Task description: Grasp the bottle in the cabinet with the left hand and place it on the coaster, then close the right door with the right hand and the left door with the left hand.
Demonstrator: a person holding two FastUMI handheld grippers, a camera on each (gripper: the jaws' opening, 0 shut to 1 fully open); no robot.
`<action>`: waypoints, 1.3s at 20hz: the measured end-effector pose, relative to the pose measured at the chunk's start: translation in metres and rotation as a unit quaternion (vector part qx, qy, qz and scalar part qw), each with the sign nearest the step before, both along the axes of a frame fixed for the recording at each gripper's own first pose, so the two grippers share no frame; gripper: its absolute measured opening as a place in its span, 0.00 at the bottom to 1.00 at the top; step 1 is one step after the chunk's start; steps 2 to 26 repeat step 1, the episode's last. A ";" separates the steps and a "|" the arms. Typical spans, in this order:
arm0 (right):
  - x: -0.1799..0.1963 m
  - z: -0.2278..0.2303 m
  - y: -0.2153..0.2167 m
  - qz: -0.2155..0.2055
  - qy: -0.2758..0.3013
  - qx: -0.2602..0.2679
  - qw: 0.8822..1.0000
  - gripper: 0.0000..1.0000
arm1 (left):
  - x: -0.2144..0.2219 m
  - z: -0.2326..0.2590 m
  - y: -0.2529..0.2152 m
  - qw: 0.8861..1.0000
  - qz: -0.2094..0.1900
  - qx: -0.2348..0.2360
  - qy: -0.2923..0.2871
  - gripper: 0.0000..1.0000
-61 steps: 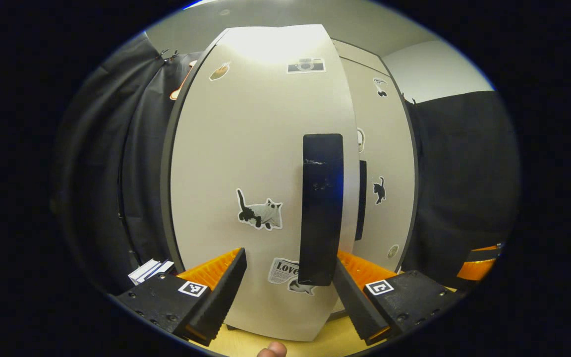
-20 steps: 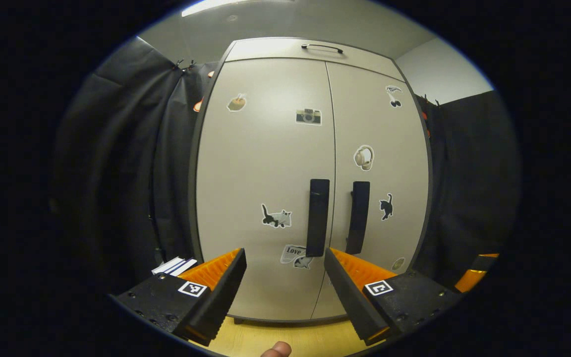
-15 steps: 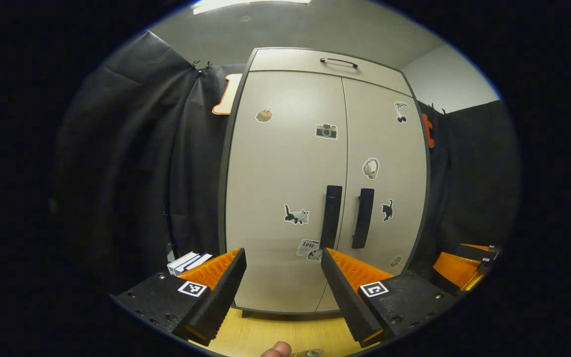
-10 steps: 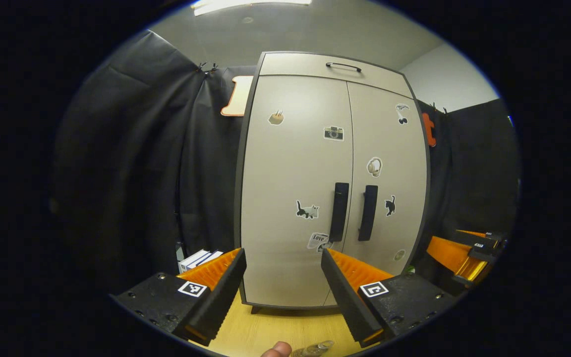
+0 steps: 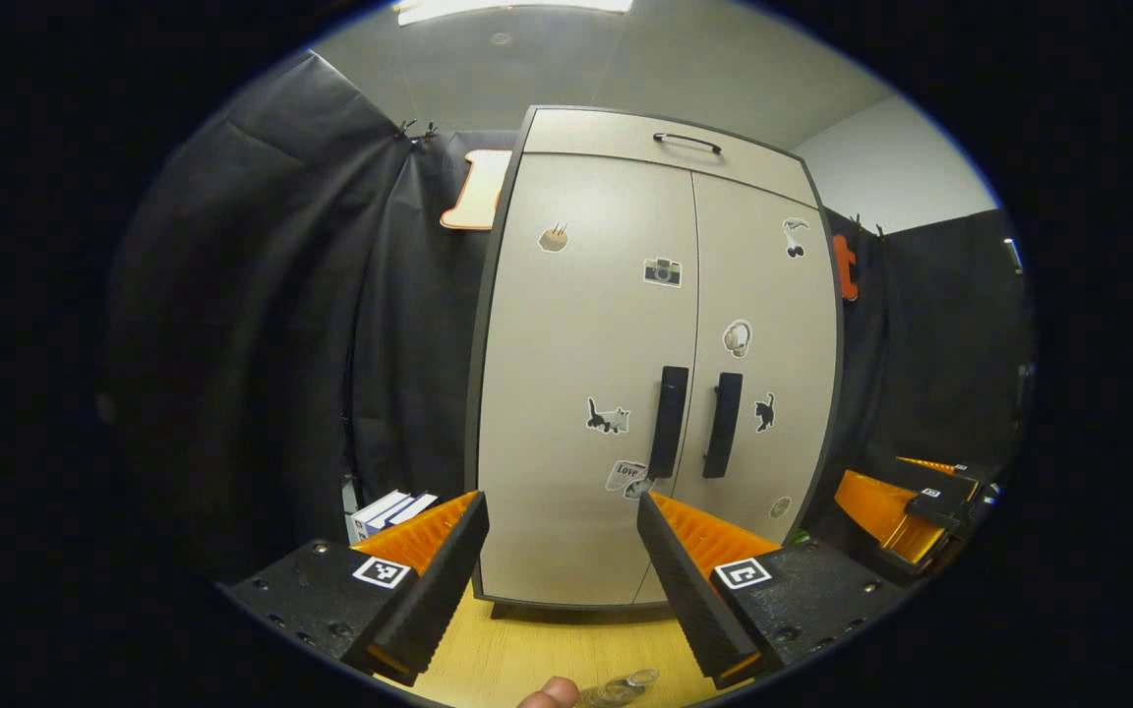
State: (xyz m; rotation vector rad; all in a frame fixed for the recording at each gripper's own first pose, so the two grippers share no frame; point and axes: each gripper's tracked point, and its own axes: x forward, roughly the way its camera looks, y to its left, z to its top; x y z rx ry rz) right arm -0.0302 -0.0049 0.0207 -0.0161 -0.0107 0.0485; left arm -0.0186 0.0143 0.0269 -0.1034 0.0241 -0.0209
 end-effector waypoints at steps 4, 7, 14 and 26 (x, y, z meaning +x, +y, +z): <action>0.000 0.000 0.000 -0.001 0.000 -0.001 1.000 1.00 | 0.000 -0.001 0.000 1.000 0.000 0.002 0.000 0.96; 0.000 0.000 0.000 -0.001 0.000 -0.001 1.000 1.00 | 0.000 -0.001 0.000 1.000 0.000 0.002 0.000 0.96; 0.000 0.000 0.000 -0.001 0.000 -0.001 1.000 1.00 | 0.000 -0.001 0.000 1.000 0.000 0.002 0.000 0.96; 0.000 0.000 0.000 -0.001 0.000 -0.001 1.000 1.00 | 0.000 -0.001 0.000 1.000 0.000 0.002 0.000 0.96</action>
